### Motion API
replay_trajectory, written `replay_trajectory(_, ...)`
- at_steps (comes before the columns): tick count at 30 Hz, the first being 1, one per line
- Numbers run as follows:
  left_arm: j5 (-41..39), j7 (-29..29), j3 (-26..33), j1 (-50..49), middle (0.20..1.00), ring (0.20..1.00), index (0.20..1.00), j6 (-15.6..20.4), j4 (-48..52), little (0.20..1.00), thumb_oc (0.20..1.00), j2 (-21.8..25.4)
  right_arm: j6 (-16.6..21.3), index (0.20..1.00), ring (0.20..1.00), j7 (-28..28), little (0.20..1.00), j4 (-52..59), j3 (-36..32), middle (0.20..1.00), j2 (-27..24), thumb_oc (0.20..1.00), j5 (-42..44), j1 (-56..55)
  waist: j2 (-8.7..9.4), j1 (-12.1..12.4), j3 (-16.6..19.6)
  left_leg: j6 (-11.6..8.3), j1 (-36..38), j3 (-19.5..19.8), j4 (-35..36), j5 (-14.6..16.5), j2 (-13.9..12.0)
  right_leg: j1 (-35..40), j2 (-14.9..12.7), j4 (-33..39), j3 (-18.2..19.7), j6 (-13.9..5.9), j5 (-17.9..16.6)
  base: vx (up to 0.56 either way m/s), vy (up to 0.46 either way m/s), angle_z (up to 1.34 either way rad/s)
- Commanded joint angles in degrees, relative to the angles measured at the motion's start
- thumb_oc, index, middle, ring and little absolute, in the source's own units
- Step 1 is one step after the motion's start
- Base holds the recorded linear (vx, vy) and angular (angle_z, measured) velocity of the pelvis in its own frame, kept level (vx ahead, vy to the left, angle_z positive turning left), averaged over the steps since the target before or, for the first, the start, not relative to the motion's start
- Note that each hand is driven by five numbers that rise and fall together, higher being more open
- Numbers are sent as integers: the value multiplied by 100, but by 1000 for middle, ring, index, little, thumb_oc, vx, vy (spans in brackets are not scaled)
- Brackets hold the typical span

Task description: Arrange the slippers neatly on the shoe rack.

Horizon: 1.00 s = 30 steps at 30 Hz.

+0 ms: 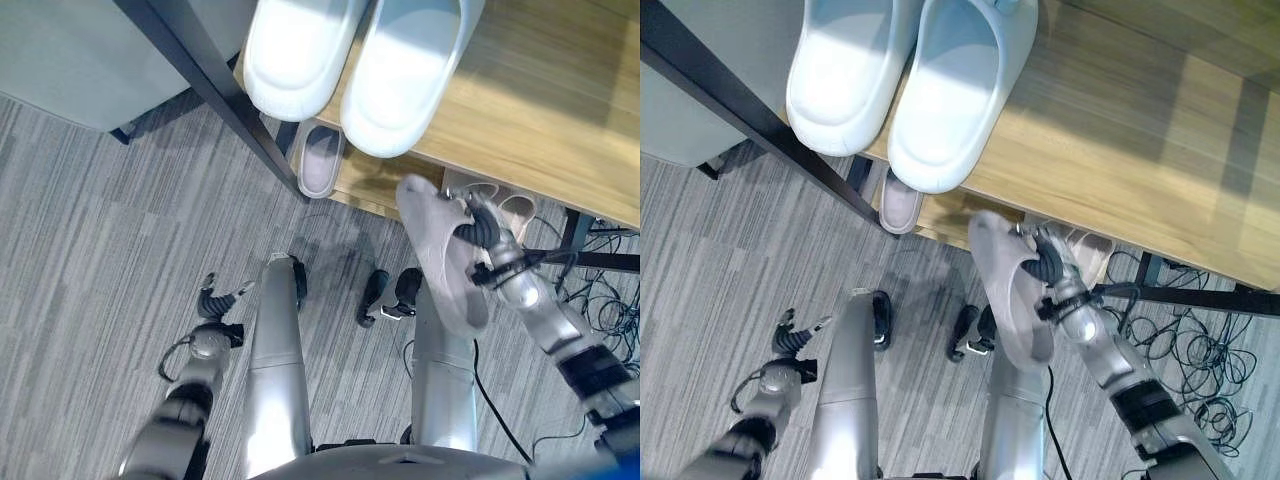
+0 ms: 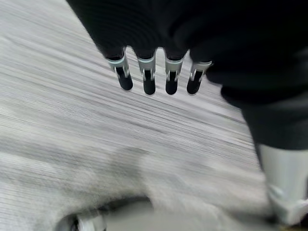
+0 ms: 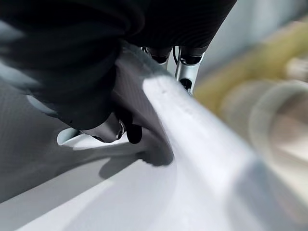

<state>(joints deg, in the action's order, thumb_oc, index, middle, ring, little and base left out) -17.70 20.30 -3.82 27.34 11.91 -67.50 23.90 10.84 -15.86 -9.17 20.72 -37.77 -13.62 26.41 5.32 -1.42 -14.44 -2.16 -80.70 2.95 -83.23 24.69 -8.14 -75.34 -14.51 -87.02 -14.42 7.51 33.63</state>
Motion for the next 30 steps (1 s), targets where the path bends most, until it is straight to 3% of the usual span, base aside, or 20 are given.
replay_trajectory(1, -391, 52, -81, -604, 1000, 1000, 1000, 326, 399, 1000, 1000, 89, 303, 200, 200, -382, 200, 366, 52, 200, -130, 200, 238, 116, -48, 44, 286, 172, 516, -6, 443, 269, -177, 344, -294, 423, 932, -667, -126, 84, 36, -18)
replay_trajectory(10, -862, 240, -9, -689, 1000, 1000, 1000, 342, 339, 1000, 1000, 187, 102, 200, 200, -477, 200, -239, 321, 200, -86, 200, 740, 1217, -57, 211, 208, 270, -918, 223, -1933, 1016, -19, -1179, -374, -1986, 1496, -562, 489, 101, 34, -3)
replay_trajectory(13, -1035, 258, 128, -794, 1000, 1000, 1000, 337, 253, 1000, 1000, 496, -26, 200, 200, -418, 200, -825, 538, 200, -372, 200, 987, 1693, 37, 362, -285, 212, -925, 390, -2693, 1232, 3, -1308, -389, -2962, 1897, -539, 687, 42, -13, 0)
replay_trajectory(17, -1323, 264, 343, -973, 1000, 1000, 1000, 340, 24, 1000, 1000, 799, -73, 200, 200, -495, 200, -1472, 761, 200, -742, 200, 1182, 2463, 45, 493, -718, 182, -925, 550, -3237, 1366, 15, -1369, -342, -3716, 2275, -489, 818, 4, -1, -2)
replay_trajectory(24, -1479, 279, 509, -1136, 1000, 1000, 1000, 385, -307, 1000, 1000, 935, -91, 200, 200, -597, 200, -2451, 1475, 200, -824, 200, 1176, 3850, 27, 616, -1079, 142, -925, 685, -3780, 1541, 14, -1429, -276, -4445, 2696, -422, 1006, 4, 13, -5)
replay_trajectory(30, -1747, 209, 667, -1185, 1000, 1000, 1000, 377, -699, 1000, 1000, 895, -204, 200, 200, -562, 200, -3183, 2013, 200, -349, 200, 989, 4665, 27, 695, -1153, 107, -925, 781, -3945, 1620, 9, -1398, -259, -4625, 2791, -450, 1005, 25, -1, -1)
